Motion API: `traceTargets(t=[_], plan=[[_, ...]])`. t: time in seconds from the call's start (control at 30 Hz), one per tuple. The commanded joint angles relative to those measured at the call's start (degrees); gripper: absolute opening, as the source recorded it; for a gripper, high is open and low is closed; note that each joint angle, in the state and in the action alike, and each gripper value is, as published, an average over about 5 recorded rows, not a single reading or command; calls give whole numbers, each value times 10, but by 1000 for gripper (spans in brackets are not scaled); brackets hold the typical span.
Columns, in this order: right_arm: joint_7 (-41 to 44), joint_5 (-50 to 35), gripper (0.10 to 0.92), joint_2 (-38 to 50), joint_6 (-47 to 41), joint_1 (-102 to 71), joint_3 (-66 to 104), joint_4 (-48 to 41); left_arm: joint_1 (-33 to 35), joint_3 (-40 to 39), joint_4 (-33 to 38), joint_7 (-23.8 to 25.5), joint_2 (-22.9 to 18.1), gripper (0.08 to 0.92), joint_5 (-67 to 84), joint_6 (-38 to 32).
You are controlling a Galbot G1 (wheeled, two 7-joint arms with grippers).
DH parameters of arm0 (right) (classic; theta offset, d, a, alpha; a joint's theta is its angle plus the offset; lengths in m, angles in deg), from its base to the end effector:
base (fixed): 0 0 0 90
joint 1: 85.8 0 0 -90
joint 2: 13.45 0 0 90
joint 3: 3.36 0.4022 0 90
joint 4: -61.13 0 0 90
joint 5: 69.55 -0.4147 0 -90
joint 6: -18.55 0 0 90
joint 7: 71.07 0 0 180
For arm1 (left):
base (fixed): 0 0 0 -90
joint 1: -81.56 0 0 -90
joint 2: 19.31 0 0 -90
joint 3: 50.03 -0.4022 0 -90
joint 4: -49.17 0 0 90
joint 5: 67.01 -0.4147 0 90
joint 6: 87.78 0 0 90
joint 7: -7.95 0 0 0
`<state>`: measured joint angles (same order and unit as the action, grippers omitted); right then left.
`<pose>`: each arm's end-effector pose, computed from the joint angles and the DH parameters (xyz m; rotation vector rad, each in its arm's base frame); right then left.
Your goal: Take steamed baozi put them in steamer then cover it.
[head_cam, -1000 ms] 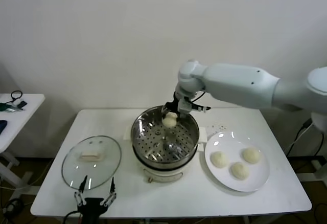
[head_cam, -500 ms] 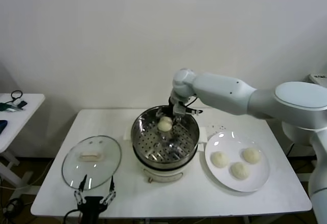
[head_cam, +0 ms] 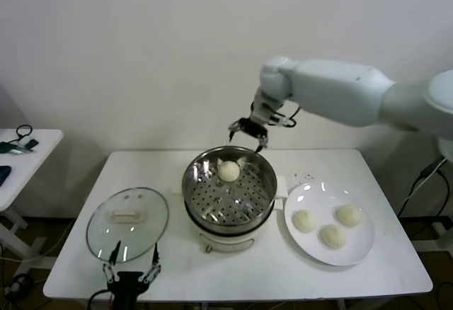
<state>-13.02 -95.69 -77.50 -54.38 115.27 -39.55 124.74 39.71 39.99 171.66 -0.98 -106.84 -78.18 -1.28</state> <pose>0.6934 0.0129 0.0321 1.7371 -1.0563 1.9477 0.0998 0.0079 -0.3802 0.1380 -2.9265 -0.3550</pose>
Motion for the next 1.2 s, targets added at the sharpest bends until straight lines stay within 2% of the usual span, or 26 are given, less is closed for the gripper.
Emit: traceTargets(t=[0.03,0.17,0.3,0.53,0.77,1.2], plan=[[2,-149,823,186,-268,91,-137,145,1,-1,4,0,0,823,-1,-1],[-59,-169,823,238,-346,37,-127,222,3,-2,8,-1,-2,823,-1,-1],[-87,-148,823,252,-381,-32,-91,246,3,-1,6,-1,-3,823,-2,-2],[-106,-82,823,248,-408,-152,-17,223,5,-1,5,-1,-6,823,-3,-4],[-108,-27,823,218,-417,-255,68,162,6,-1,3,-3,-9,823,-4,-5],[-121,10,823,182,-433,-316,110,121,9,0,1,-6,-8,823,-6,-7]])
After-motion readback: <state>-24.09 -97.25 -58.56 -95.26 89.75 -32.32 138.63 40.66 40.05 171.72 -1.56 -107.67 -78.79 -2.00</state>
